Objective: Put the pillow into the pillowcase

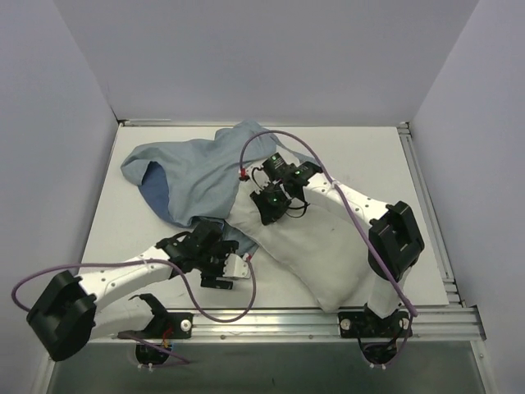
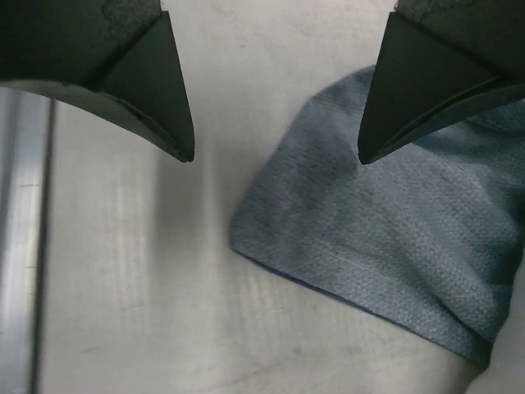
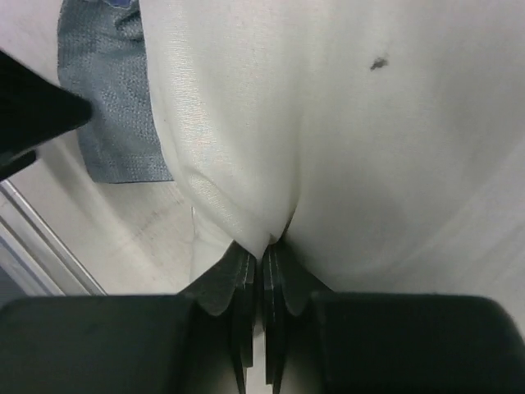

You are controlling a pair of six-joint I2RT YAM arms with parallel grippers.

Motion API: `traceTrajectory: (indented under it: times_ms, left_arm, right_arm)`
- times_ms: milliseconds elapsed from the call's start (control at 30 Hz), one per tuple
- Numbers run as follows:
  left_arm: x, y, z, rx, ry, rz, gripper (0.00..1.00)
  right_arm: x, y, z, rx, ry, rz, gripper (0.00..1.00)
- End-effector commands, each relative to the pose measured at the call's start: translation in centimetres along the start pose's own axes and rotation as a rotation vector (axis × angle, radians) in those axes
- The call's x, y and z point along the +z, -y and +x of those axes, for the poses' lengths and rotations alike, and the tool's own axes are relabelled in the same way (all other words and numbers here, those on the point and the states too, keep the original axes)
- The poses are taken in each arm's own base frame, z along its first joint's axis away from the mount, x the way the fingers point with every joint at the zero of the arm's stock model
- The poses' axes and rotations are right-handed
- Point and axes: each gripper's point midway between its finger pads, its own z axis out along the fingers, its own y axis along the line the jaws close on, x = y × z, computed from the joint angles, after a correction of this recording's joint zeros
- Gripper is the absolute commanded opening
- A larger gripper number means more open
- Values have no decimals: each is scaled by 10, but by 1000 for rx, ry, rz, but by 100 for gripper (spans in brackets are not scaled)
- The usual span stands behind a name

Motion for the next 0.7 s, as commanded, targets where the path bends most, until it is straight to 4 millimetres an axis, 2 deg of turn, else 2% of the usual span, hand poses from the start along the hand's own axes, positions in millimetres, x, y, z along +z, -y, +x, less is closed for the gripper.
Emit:
traceTrajectory:
  times_ms: [0,67,100,133,167,200,233,267,300,333,367,400,433,467,533,567,600,667]
  left_arm:
    - [16,-52,-3,139,-44,-166,87]
    - [25,-60,-8,198,-44,-176,79]
    - [33,-57,-7,202,-48,-140,59]
    - [37,-56,-12,209,-33,-118,47]
    - [41,-45,-21,224,-15,-58,32]
    - [39,-46,-56,247,85,-20,12]
    - [39,-41,-75,252,140,13,0]
    - [36,-31,-98,242,206,60,0]
    - [26,-24,-145,301,307,83,0]
    - [17,-8,-173,335,401,140,0]
    - [7,-5,-203,346,481,137,0]
    - [-3,11,-230,393,557,158,0]
    - [-16,16,-254,421,627,161,0]
    - [-23,17,-268,426,674,157,0]
    - [-28,26,-277,438,701,181,0]
    - [-29,25,-276,419,695,173,17]
    - [-32,23,-274,398,690,156,31]
    - [-53,18,-273,340,690,99,54]
  right_arm:
    - [-13,-10,-9,71,23,-101,0]
    - [-29,-14,-24,131,86,-183,0]
    - [-37,-20,-31,190,107,-232,0]
    - [-46,-20,-43,202,146,-261,0]
    - [-52,-14,-49,257,169,-270,0]
    - [-58,-21,-57,269,191,-330,0]
    - [-64,-22,-68,304,231,-351,0]
    - [-68,-21,-74,322,255,-368,0]
    - [-74,-27,-82,322,282,-414,0]
    - [-78,-28,-94,316,321,-434,0]
    - [-84,-29,-104,326,347,-447,0]
    - [-84,-32,-108,323,350,-474,0]
    - [-83,-31,-111,320,354,-479,0]
    - [-77,-29,-110,324,342,-481,0]
    - [-65,-29,-97,334,309,-491,0]
    - [-58,-29,-88,327,292,-496,0]
    - [-41,-31,-65,347,237,-505,0]
    - [-26,-35,-41,330,193,-493,0]
